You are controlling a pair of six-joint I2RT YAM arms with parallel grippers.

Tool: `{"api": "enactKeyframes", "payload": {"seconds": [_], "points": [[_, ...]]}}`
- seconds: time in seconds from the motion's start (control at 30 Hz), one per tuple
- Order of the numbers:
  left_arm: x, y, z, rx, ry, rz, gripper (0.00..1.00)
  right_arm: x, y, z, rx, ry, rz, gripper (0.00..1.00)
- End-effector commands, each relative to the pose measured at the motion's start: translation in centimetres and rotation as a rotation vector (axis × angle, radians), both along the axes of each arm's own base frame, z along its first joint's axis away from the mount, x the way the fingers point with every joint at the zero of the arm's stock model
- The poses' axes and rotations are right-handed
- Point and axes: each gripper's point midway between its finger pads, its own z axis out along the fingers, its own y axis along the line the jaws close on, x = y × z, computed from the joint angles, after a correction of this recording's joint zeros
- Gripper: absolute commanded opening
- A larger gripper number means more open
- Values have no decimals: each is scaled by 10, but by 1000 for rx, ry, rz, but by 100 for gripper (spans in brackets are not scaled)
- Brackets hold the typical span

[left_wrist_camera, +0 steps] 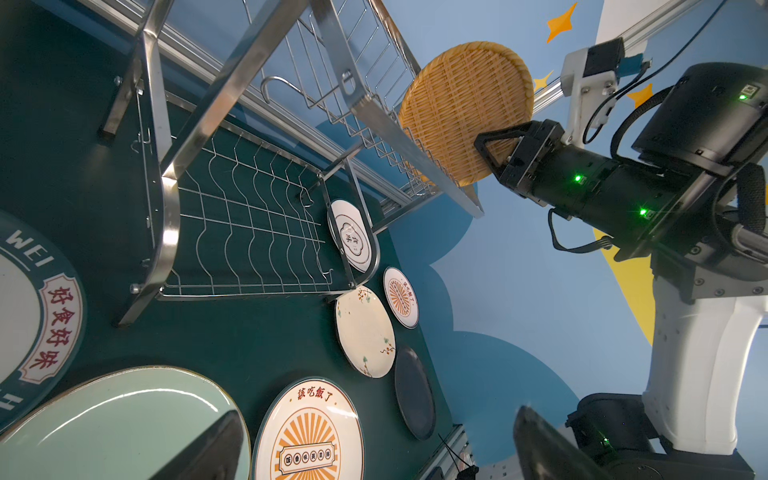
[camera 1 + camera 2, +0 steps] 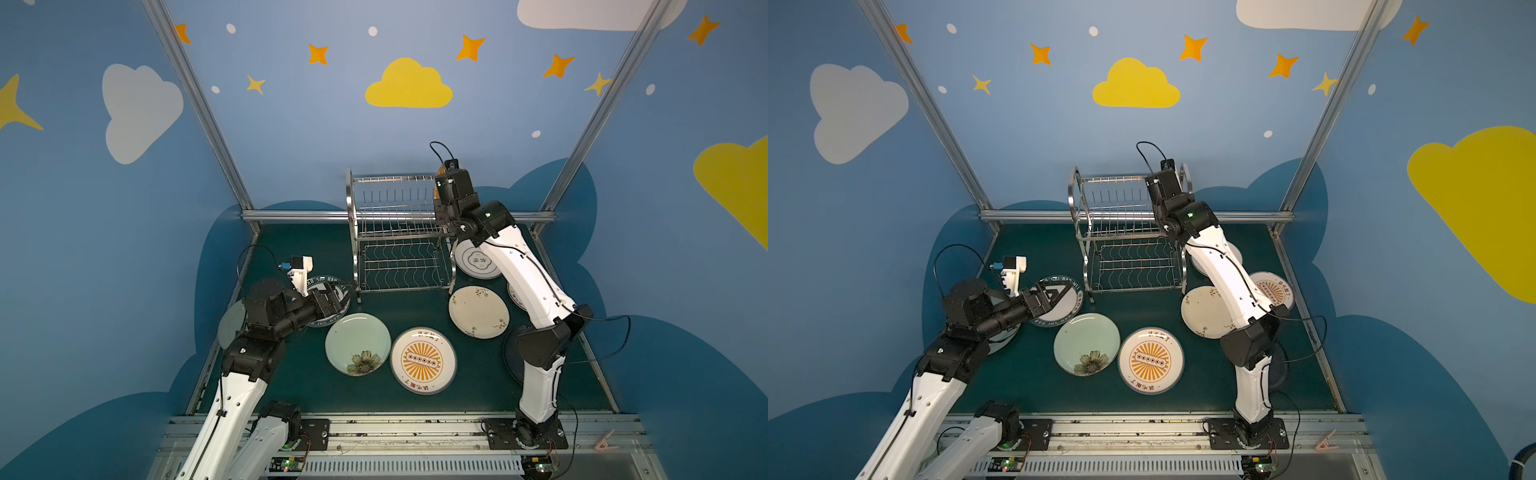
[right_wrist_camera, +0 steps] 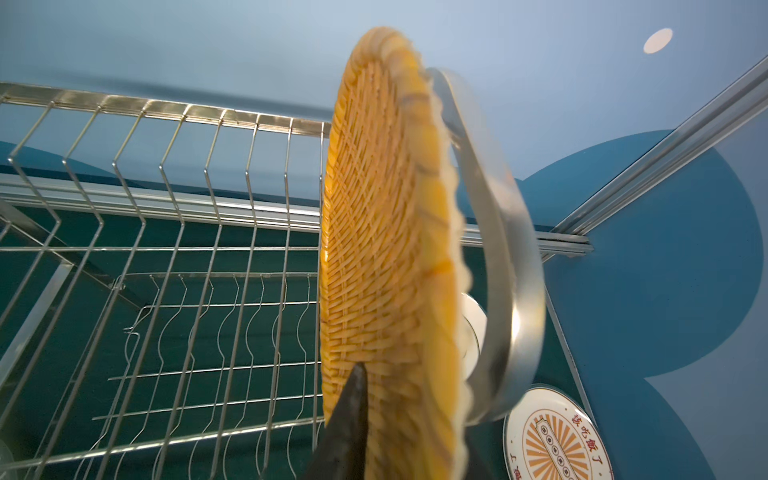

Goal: Load plates into a dish rack
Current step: Place the plate on the dish rack.

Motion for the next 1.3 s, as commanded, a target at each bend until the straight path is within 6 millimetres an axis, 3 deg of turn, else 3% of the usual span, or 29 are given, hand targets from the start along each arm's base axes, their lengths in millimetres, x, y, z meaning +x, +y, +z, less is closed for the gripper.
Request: {"api": "enactKeyframes", "payload": {"seconds": [0.0, 0.2, 0.43, 0.67, 0.97, 1.27], "points": [[1, 2, 3, 2, -24, 10, 100, -2, 1, 6, 26, -4, 24, 25], [1, 2, 3, 1, -22, 10, 100, -2, 1, 7, 31, 0, 39, 34], [1, 3, 4, 0, -24, 13, 100, -2, 3, 13, 35, -12, 65, 61], [1, 3, 4, 0, -24, 12, 100, -2, 6, 16, 36, -15, 89, 76], [2, 4, 4, -2, -22, 16, 100, -9, 6, 33, 61, -45, 108, 85], [2, 4, 4, -3, -23, 17, 100, -13, 6, 51, 44, -105, 108, 86]]}}
